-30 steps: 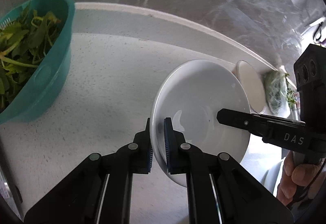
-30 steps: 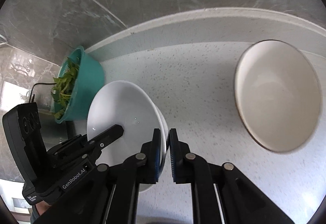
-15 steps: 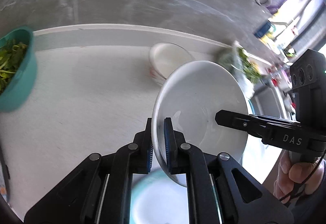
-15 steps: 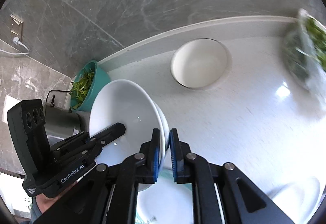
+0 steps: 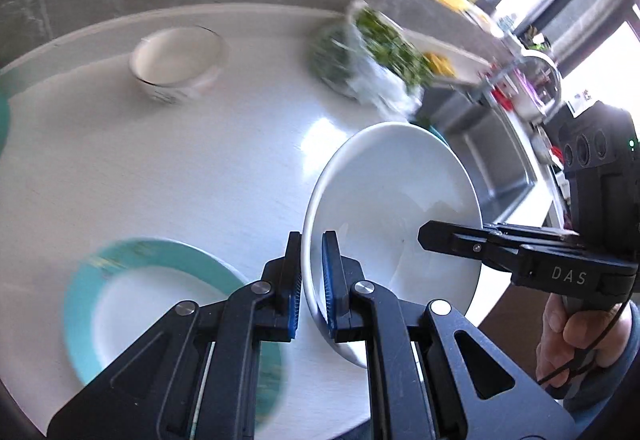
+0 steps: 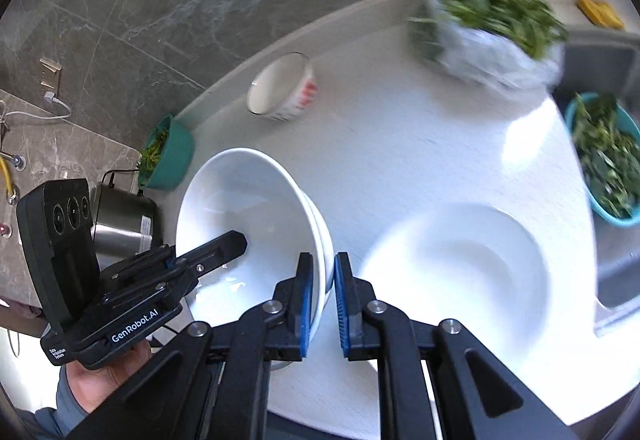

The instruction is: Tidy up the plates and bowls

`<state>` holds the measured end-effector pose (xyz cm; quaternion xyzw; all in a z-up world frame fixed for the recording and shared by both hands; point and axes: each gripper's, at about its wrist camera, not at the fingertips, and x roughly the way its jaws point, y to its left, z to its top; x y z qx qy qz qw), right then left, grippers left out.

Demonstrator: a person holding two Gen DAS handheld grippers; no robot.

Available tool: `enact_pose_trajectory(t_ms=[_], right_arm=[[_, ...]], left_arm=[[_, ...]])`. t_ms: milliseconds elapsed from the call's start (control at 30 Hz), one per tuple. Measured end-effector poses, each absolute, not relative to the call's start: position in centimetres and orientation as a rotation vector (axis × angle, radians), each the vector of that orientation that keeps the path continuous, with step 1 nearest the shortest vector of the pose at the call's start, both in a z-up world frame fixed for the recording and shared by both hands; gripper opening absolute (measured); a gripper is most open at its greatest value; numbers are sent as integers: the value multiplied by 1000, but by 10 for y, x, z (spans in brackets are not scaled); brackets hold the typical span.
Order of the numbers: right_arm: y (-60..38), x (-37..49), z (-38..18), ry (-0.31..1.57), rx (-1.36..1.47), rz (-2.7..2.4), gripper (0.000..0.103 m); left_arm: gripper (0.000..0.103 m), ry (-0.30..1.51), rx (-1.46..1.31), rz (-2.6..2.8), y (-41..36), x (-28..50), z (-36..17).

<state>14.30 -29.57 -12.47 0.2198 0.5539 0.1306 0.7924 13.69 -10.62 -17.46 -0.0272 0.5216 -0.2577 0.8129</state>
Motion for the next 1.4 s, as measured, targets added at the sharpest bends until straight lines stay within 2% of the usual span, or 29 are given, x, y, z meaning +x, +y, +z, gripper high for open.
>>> enact_pose_trajectory(t_ms=[367, 800, 1000, 1067, 1100, 1167, 1233, 1267, 1300, 1400], right_arm=[[-395, 107, -162, 1258, 488, 249, 13], [-391, 121, -203, 1331, 404, 300, 11], [-379, 125, -209, 1346, 308, 289, 10], [-375, 126, -208, 1340, 263, 280, 9], [-374, 127, -208, 1338, 247, 276, 7], [-371, 129, -208, 1339, 203, 264, 8], [-370, 130, -208, 1341, 188, 255, 9], [-371, 131, -208, 1341, 187, 255, 9], [-371, 131, -208, 1343, 185, 251, 9], [-373, 131, -207, 1342, 196, 239, 10]], left_arm=[[8, 1228, -10, -547, -217, 85, -234], [8, 1269, 17, -433, -231, 113, -274], [13, 1266, 5, -427, -226, 118, -279], [18, 1265, -5, -444, -226, 119, -278], [24, 1263, -5, -450, -226, 120, -278], [40, 1251, -17, -483, -227, 118, -272], [64, 1227, -17, -522, -231, 115, -265], [69, 1214, -10, -528, -232, 114, -261], [74, 1198, -5, -530, -232, 113, -256], [76, 1174, -29, -537, -225, 114, -245]])
